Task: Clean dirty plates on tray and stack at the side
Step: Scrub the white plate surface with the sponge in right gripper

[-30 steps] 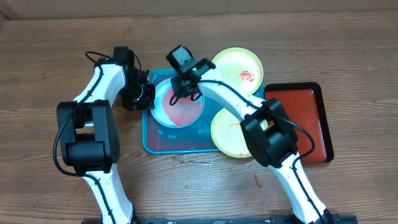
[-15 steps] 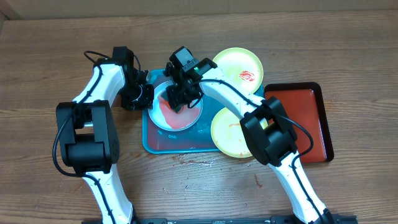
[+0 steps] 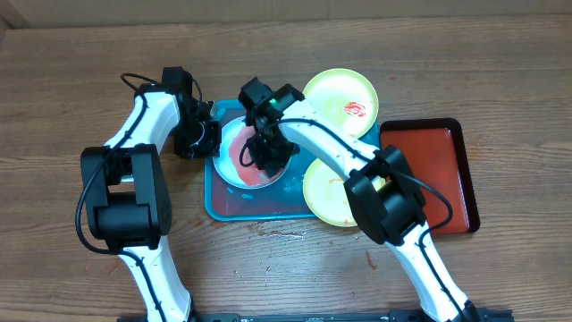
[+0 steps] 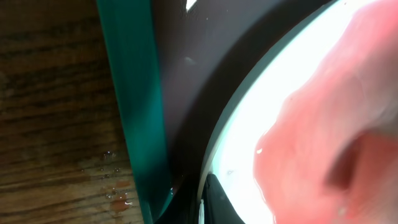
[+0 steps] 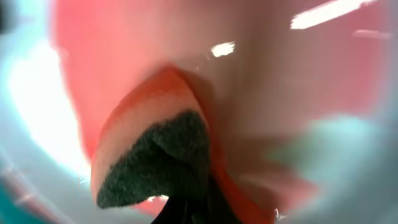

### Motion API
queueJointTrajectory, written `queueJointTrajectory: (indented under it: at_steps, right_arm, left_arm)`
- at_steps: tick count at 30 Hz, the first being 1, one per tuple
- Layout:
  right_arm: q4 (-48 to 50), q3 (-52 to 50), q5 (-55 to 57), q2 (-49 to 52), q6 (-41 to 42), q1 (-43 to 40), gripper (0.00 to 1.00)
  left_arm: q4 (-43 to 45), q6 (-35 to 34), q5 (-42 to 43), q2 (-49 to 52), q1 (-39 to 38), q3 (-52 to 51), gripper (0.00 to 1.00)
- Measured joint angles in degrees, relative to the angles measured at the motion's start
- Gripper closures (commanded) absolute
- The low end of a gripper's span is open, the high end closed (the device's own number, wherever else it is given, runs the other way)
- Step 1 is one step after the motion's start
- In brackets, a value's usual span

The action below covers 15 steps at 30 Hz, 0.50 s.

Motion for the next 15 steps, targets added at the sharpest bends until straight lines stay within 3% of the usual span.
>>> queueJointTrajectory:
  at_steps: [8,15]
  right_arm:
    - [5.2,-0.1,17.5,-0.2,6.4,0.2,0.96]
    - [20.4,-1.6,6.9,-0.2,7.3,-1.0,0.96]
  left_arm:
    - [0.0,0.0,0.0,0.0,0.0,0.0,0.96]
    - [0.0,0.0,0.0,0.0,0.0,0.0,0.96]
